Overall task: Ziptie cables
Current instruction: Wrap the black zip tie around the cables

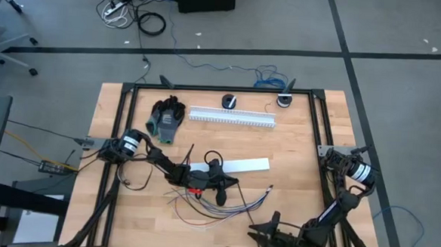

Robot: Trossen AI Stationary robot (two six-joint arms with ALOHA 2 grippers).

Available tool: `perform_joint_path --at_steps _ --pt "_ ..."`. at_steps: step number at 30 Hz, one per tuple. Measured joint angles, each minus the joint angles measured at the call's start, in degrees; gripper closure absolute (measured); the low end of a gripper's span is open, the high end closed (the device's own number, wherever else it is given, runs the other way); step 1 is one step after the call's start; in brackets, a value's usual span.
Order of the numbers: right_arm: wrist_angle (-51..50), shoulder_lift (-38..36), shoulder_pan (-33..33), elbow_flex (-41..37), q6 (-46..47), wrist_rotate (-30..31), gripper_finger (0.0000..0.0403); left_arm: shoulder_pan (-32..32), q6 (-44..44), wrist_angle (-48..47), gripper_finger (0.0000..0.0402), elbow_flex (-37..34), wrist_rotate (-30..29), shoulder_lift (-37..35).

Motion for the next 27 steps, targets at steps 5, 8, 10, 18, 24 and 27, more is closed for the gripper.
perform_joint_path --at_steps 5,8,10,18,24,27 --pt "-9.29 0.00 -1.38 -0.04 10.47 -3.04 0.0287 -0.31 0.12 0.00 0.0401 0.00 0.00 0.00" --pt "-10.99 0.00 -1.57 -0.04 12.15 -3.26 0.0292 -0.32 0.15 0.00 0.0401 0.00 0.00 0.00" --pt "-11.25 0.00 -1.57 -0.04 12.18 -3.36 0.0296 -0.32 0.37 0.00 0.0401 0.00 0.01 0.00" --pt "-11.66 0.00 -2.32 -0.04 12.29 -8.63 0.0305 -0.32 1.03 -0.02 0.0401 0.00 0.07 0.02" --pt "-11.97 0.00 -2.19 -0.04 13.78 -12.23 0.0306 -0.29 1.18 -0.02 0.0402 0.00 0.05 0.04" --pt "-13.32 0.00 -1.90 -0.04 14.73 -13.26 0.0307 -0.29 1.46 -0.04 0.0401 0.00 0.04 0.02"
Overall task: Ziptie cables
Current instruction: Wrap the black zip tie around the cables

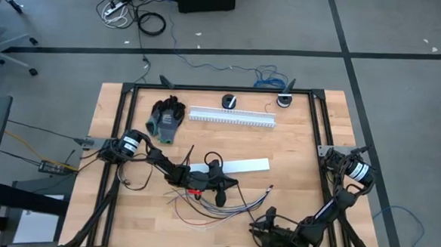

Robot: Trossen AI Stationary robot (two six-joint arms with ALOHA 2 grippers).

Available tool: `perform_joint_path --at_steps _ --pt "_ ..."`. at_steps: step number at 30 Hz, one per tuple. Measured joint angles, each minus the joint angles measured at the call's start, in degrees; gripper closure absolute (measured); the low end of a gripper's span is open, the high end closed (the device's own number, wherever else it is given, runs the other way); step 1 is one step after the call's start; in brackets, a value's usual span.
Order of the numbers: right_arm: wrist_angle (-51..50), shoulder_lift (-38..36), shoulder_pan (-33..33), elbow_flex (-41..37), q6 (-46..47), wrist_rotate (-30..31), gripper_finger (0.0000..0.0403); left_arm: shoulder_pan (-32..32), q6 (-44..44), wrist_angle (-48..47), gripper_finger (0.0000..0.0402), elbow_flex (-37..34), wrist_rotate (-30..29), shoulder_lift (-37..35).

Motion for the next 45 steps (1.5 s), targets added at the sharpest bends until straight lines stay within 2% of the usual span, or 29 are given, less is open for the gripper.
perform_joint_path --at_steps 6,21,35,45 --pt "-3.98 0.00 0.04 0.00 2.54 -1.59 0.0308 0.00 0.00 0.00 0.0401 0.00 -0.01 0.00" --pt "-5.94 0.00 0.02 0.01 2.67 -1.61 0.0308 0.02 0.05 0.02 0.0402 0.00 -0.04 0.01" --pt "-8.37 0.00 0.80 0.07 3.88 -1.27 0.0342 0.02 0.07 0.04 0.0402 0.00 -0.07 0.00" --pt "-10.57 0.00 1.64 0.07 7.66 -0.32 0.0345 0.02 0.00 0.04 0.0401 0.00 -0.07 0.00"
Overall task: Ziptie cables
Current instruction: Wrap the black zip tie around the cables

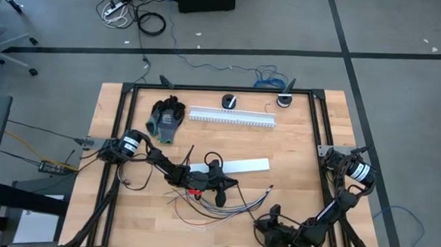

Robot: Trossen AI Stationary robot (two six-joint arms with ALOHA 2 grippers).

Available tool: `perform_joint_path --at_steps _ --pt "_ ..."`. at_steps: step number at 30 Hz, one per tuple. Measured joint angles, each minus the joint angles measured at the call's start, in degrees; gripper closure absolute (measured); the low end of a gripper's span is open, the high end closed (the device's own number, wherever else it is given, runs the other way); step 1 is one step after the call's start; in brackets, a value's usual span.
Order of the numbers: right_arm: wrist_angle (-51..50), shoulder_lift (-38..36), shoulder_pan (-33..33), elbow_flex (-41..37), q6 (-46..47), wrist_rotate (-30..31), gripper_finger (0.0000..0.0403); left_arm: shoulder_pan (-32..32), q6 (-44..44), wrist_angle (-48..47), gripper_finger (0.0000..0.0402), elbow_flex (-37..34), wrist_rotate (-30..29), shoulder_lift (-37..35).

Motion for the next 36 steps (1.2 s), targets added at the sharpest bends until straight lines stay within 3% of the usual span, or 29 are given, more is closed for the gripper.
perform_joint_path --at_steps 26,36 --pt "0.08 0.00 1.79 -0.38 10.11 4.86 0.0327 0.00 -0.26 0.02 0.0401 0.00 -0.02 0.00" --pt "0.52 0.01 5.27 -3.19 20.09 13.63 0.0327 0.00 -0.28 0.02 0.0402 0.00 0.18 -0.02"
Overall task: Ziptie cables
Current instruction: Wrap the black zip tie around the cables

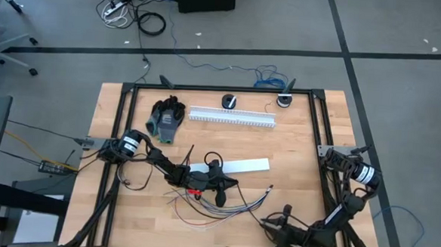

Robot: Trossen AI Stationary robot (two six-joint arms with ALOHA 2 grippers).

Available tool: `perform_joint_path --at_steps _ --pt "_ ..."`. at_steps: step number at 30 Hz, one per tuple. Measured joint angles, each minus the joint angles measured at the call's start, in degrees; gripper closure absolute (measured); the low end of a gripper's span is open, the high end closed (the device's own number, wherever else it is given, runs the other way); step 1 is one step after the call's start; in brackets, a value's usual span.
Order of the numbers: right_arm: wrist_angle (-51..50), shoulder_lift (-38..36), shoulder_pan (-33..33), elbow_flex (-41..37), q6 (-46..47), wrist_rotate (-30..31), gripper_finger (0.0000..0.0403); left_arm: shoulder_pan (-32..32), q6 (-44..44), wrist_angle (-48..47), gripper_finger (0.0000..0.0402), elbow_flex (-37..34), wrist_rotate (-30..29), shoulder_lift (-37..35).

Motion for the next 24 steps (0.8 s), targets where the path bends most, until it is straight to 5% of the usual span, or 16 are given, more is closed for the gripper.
perform_joint_path --at_steps 24 --pt "4.79 -0.01 -0.21 0.00 0.11 -0.25 0.0327 0.13 0.26 0.11 0.0402 0.00 0.24 0.00"
